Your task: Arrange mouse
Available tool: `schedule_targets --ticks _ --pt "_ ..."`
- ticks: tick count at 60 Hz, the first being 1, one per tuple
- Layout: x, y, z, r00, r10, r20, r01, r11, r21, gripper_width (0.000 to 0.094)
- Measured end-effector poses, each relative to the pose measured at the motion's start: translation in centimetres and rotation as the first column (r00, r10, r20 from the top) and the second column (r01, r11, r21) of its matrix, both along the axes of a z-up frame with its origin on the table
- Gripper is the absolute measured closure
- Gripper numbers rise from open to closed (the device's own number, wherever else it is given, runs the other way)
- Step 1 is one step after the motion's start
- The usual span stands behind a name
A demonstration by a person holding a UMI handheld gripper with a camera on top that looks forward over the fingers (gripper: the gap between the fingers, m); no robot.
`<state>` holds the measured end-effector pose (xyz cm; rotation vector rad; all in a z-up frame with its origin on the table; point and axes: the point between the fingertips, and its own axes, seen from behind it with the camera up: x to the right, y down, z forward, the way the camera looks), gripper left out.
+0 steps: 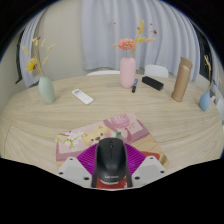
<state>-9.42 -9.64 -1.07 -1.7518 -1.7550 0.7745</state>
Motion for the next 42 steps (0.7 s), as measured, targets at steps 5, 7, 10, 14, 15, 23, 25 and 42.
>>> schedule_targets --ticks 5,7,10,14,15,23,25,42 --pt "-0.1 0.2 -0.1 1.0 -0.004 -0.017 0.004 1.0 0.017 0.0392" --pt "0.1 0.3 -0.2 1.0 -0.013 -0.007 0.013 1.0 0.022 0.0232" --pt "0.4 0.0 0.3 1.0 -0.018 0.001 0.018 1.0 0.014 0.0077" --pt "1.3 -0.1 2.1 1.0 -0.005 -0.009 0.005 1.0 -0.002 0.0085" --pt "1.7 0.0 2.7 1.0 -0.002 -0.015 0.002 1.0 -0.002 0.0081" --pt "7.1 1.8 8.2 0.999 -0.022 -0.04 0.022 1.0 0.007 0.0077" --pt "9.0 1.8 9.7 0.999 -0.017 -0.047 0.016 1.0 -0.005 0.007" --pt "25.8 5.2 14.6 0.999 -0.021 -0.025 0.022 0.999 0.028 0.0069"
